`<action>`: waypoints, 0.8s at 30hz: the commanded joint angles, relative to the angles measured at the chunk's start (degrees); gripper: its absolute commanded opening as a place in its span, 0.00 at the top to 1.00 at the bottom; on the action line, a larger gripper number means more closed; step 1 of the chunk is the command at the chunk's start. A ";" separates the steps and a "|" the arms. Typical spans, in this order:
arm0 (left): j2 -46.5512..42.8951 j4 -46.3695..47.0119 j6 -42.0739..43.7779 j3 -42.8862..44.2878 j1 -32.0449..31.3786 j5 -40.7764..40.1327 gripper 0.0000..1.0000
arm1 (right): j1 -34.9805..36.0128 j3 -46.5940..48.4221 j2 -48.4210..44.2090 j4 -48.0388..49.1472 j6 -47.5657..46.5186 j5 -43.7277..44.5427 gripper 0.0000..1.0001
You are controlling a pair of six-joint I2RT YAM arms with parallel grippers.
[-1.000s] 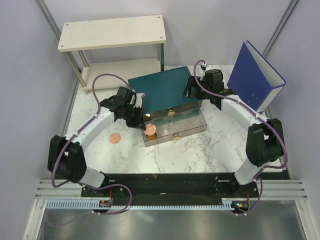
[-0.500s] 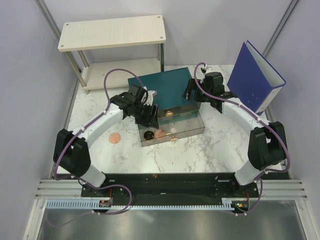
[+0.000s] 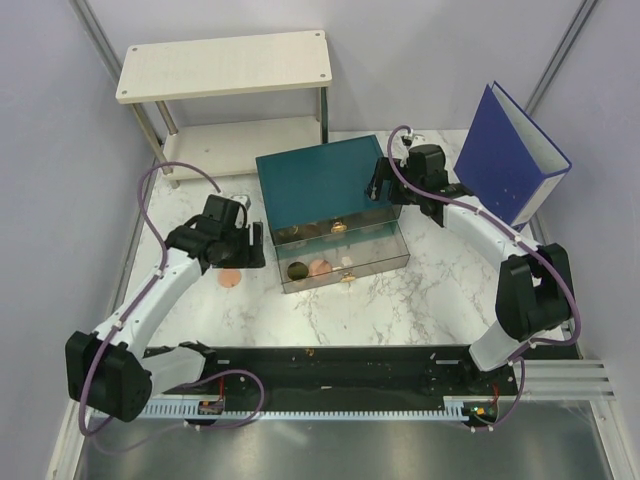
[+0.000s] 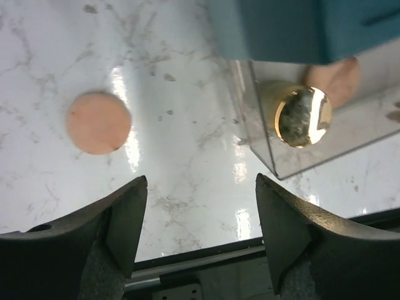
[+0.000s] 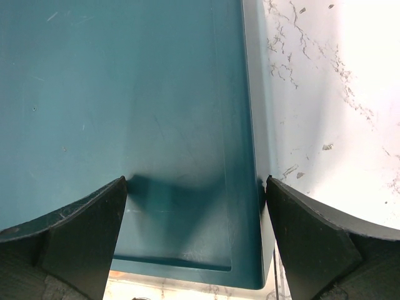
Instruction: Organize the makeup
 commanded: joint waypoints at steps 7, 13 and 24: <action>14.46 -3.63 -1.99 2.27 16.44 -2.29 0.19 | -2.06 3.45 -2.26 -2.59 -1.93 3.80 0.02; 21.49 -2.49 0.47 2.63 20.66 1.66 0.19 | -3.64 3.37 -3.93 -2.60 -2.46 4.77 0.02; 30.81 1.11 1.52 4.30 20.84 2.37 0.35 | -4.26 2.14 -4.81 -2.68 -2.02 4.95 0.02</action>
